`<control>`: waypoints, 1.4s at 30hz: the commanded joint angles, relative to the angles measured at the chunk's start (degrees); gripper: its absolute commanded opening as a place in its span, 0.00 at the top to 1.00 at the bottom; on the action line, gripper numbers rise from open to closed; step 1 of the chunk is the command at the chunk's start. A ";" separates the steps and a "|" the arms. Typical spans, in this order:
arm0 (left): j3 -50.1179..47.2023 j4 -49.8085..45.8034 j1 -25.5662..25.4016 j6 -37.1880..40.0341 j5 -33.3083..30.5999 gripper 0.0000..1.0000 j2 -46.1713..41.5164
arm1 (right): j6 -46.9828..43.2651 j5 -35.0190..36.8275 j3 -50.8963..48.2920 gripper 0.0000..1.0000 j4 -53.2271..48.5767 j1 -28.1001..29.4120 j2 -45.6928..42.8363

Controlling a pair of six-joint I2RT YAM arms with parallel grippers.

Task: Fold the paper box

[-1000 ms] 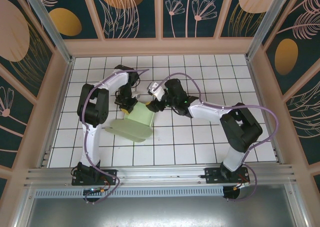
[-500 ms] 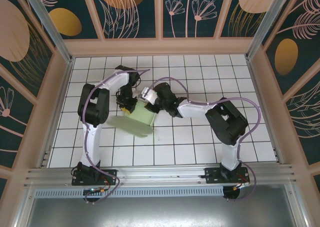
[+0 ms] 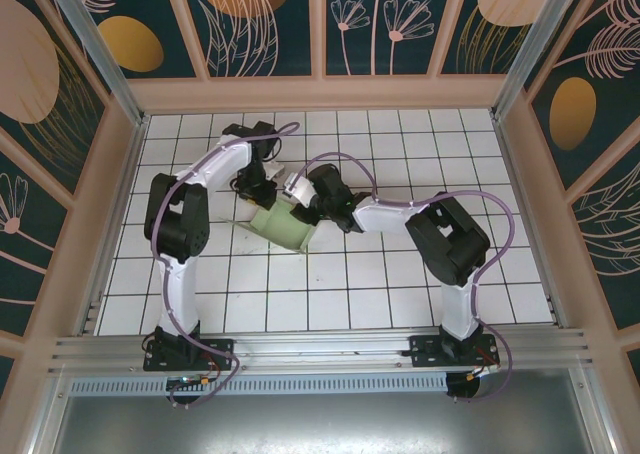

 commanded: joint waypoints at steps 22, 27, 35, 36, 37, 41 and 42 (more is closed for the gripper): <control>-7.00 5.86 -0.15 0.85 -7.26 1.00 0.09 | 6.88 -8.79 -1.31 0.58 2.10 -3.79 -4.98; -7.17 8.29 -0.70 0.39 -13.38 1.00 -0.88 | 12.70 -15.31 -5.32 0.55 7.42 -7.21 -8.97; -6.31 8.30 -1.86 -0.35 -16.80 1.00 1.80 | 16.23 -18.84 -10.10 0.52 10.59 -11.10 -13.65; -6.20 8.46 -1.96 -0.20 -16.58 1.00 1.69 | 16.41 -18.75 -10.47 0.52 10.63 -11.39 -14.02; -6.17 8.61 -1.90 -0.10 -16.13 1.00 1.50 | 16.49 -18.67 -10.71 0.52 10.72 -11.76 -14.35; -6.48 11.18 -1.95 -0.17 -14.85 0.93 -1.45 | 17.26 -18.39 -11.40 0.50 11.33 -12.68 -15.03; -6.44 12.11 -1.95 -0.12 -14.15 0.88 -2.43 | 17.60 -18.33 -11.56 0.50 11.58 -12.70 -15.09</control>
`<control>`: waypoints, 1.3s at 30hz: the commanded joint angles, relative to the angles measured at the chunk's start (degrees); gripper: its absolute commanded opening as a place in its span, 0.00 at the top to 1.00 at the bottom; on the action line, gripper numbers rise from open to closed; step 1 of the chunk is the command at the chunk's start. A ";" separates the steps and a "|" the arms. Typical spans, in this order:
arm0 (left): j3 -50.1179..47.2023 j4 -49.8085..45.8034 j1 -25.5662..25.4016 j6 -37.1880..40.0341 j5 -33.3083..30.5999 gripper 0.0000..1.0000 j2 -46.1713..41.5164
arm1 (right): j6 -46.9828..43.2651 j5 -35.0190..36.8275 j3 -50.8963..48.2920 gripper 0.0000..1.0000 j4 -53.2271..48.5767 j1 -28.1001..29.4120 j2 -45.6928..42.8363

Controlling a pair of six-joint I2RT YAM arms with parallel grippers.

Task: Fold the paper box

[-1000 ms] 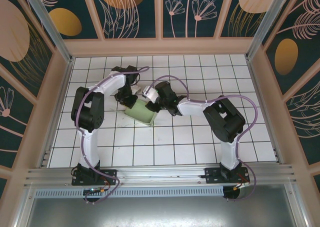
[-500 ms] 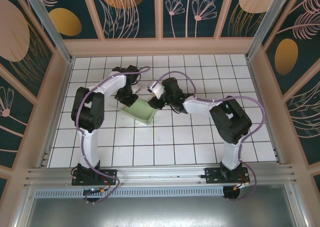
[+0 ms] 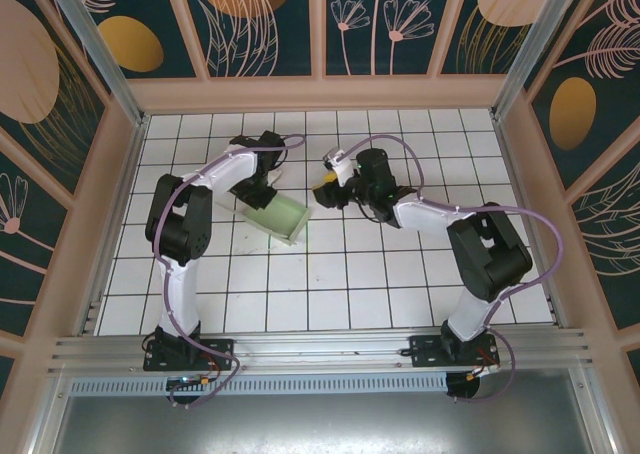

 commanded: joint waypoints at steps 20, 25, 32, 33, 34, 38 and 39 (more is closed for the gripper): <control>-4.48 19.24 3.84 -8.30 -0.16 0.17 -18.04 | 0.88 4.55 7.07 0.37 -5.13 1.61 4.71; -11.95 25.63 8.08 -12.71 -2.67 0.02 -25.71 | 0.26 8.44 13.55 0.35 -10.05 5.09 10.37; -23.69 34.27 10.85 -15.73 -9.71 0.02 -34.72 | 5.93 12.21 28.12 0.34 -17.99 9.10 22.50; -24.68 34.98 10.92 -15.85 -9.95 0.01 -35.42 | 6.84 13.00 30.11 0.34 -19.21 9.48 24.17; -25.42 35.40 10.99 -15.81 -10.01 0.01 -35.99 | 7.57 13.73 31.50 0.34 -20.06 9.65 25.14; -26.91 35.64 10.98 -14.55 -10.60 0.01 -37.10 | 10.86 18.46 35.82 0.35 -24.10 9.24 28.75; -27.08 35.51 10.96 -14.45 -10.65 0.01 -37.18 | 11.73 19.98 36.08 0.36 -24.66 8.90 28.87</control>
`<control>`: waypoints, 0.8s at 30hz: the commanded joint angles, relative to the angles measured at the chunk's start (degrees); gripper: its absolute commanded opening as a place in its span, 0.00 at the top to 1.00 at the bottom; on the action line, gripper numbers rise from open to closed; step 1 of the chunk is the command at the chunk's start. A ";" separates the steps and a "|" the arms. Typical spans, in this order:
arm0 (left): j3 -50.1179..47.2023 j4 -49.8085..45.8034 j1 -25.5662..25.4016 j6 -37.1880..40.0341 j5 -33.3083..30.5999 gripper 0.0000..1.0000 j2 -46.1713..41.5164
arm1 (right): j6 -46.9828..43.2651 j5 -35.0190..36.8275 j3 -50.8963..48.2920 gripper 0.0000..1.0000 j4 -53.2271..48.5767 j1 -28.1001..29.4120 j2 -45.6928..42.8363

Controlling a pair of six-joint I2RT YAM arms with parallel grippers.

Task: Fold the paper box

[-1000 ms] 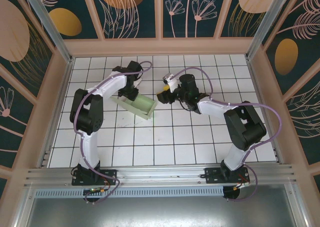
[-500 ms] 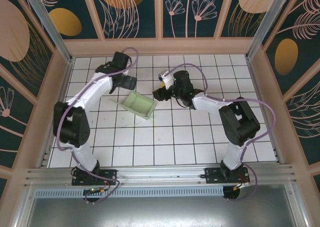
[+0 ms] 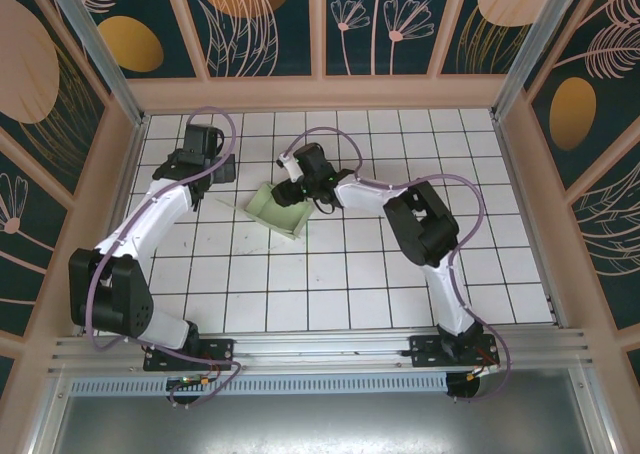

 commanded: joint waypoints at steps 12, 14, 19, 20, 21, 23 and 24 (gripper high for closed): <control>-2.04 7.07 0.18 -0.41 5.91 0.02 -3.58 | 16.13 10.31 -20.74 0.39 3.77 -9.52 -14.08; -2.30 8.05 0.20 -0.78 7.30 0.02 -3.40 | 16.65 9.03 -26.24 0.39 5.95 -10.41 -17.76; -2.36 10.07 0.19 -1.80 11.03 0.01 -1.95 | 14.82 4.98 -36.82 0.38 13.03 -12.70 -26.67; -2.62 10.96 0.08 -1.95 12.18 0.01 -1.76 | 14.90 4.86 -38.55 0.38 14.35 -13.07 -28.20; -3.01 11.79 0.10 -1.99 13.33 0.02 -1.69 | 15.44 4.81 -39.91 0.38 15.28 -13.43 -29.42; -3.78 13.44 0.08 -2.35 15.11 0.02 -1.56 | 17.42 4.45 -42.79 0.38 17.36 -15.03 -31.72; -4.02 13.86 0.14 -2.54 15.54 0.02 -1.57 | 18.57 4.17 -43.98 0.38 17.92 -15.93 -32.51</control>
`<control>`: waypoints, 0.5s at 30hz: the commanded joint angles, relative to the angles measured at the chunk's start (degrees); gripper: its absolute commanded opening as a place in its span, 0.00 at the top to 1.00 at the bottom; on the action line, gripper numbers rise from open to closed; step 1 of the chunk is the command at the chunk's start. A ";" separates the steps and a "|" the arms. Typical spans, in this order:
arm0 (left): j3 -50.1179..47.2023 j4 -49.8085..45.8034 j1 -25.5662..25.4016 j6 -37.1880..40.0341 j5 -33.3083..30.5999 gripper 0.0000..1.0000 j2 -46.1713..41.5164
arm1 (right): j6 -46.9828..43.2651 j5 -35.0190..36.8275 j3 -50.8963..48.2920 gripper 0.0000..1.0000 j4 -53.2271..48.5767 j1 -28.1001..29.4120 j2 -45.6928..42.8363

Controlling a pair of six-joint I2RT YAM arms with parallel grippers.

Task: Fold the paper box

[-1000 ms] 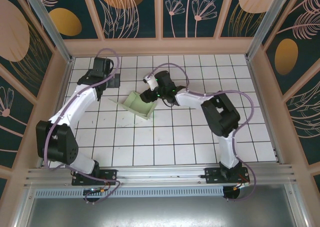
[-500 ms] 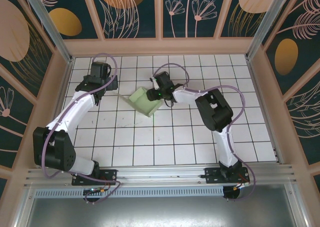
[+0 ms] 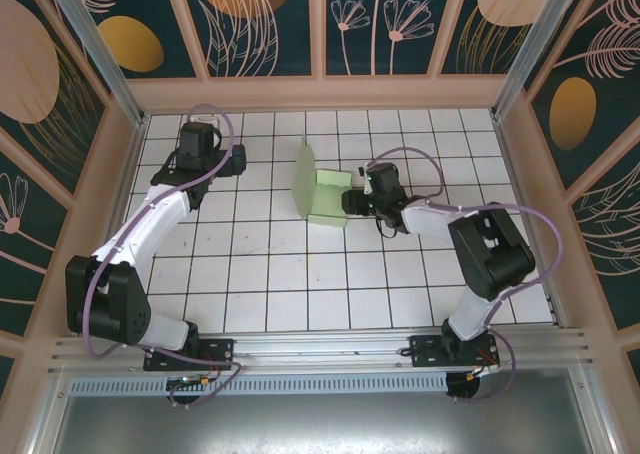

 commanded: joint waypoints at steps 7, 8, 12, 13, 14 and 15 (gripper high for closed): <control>-3.33 5.35 0.16 -3.07 3.38 0.01 0.81 | 4.00 -1.59 -8.45 0.41 4.24 -5.24 -4.73; -3.78 6.04 0.11 -3.40 3.39 0.02 0.80 | 3.61 -1.83 -8.69 0.43 4.11 -4.74 -4.26; -5.83 8.20 0.15 -5.13 1.12 0.01 -0.12 | 2.61 -2.00 -8.41 0.46 4.93 -0.56 -2.16; -6.48 8.71 0.14 -5.82 -0.58 0.01 -0.62 | 2.28 -1.05 -7.86 0.46 4.96 1.23 -1.62; -7.23 9.22 0.16 -6.54 -2.14 0.01 -1.28 | 1.87 0.00 -7.12 0.46 5.18 2.76 -0.86; -7.89 9.79 0.25 -7.23 -3.21 0.01 -1.84 | 1.65 0.67 -6.18 0.46 5.12 4.94 -0.15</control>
